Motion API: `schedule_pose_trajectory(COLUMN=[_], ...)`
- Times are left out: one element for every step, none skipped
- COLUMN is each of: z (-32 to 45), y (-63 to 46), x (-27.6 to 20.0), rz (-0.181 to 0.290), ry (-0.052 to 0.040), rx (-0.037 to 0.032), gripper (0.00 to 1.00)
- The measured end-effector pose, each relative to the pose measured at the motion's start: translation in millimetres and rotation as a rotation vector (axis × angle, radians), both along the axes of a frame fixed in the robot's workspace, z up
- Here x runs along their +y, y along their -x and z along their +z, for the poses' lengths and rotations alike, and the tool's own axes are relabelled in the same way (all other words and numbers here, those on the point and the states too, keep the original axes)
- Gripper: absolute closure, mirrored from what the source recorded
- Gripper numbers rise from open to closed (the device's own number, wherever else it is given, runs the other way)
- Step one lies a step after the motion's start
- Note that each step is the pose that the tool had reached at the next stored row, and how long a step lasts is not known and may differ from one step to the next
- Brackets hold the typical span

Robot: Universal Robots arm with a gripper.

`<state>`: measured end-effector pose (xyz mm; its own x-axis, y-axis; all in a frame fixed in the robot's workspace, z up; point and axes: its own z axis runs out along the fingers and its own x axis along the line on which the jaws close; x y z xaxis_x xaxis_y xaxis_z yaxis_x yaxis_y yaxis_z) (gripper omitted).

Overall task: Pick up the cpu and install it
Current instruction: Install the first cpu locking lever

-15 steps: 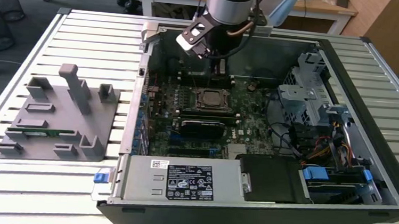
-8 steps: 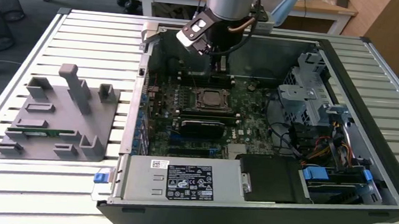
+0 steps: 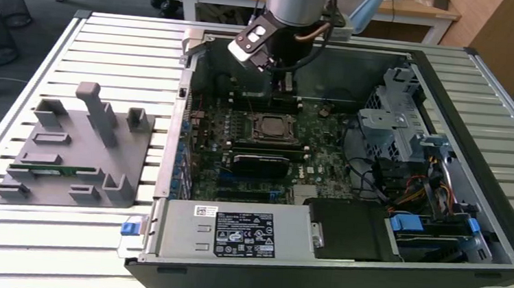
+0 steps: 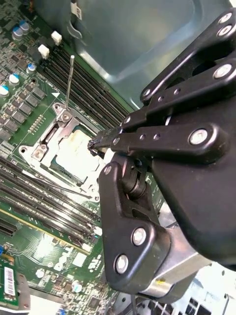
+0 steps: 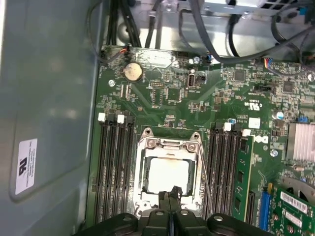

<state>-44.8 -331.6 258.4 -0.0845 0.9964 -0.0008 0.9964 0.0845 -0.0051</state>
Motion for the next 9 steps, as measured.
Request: schedule_pose_trajectory(z=[0.0, 0.0, 0.0, 0.0, 0.0, 0.0, 0.0, 0.0, 0.0], y=[0.0, 0.0, 0.0, 0.0, 0.0, 0.1, 0.1, 0.1, 0.1], x=[0.0, 0.0, 0.0, 0.0, 0.0, 0.0, 0.0, 0.0, 0.0], rz=[0.012, 0.024, 0.037, 0.049, 0.063, 0.079, 0.096, 0.113, 0.131], ry=[0.0, 0.0, 0.0, 0.0, 0.0, 0.0, 0.0, 0.0, -0.0001], rx=[0.0, 0.0, 0.0, 0.0, 0.0, 0.0, 0.0, 0.0, -0.0001], gripper=[0.89, 0.89, 0.89, 0.89, 0.89, 0.89, 0.89, 0.89, 0.89])
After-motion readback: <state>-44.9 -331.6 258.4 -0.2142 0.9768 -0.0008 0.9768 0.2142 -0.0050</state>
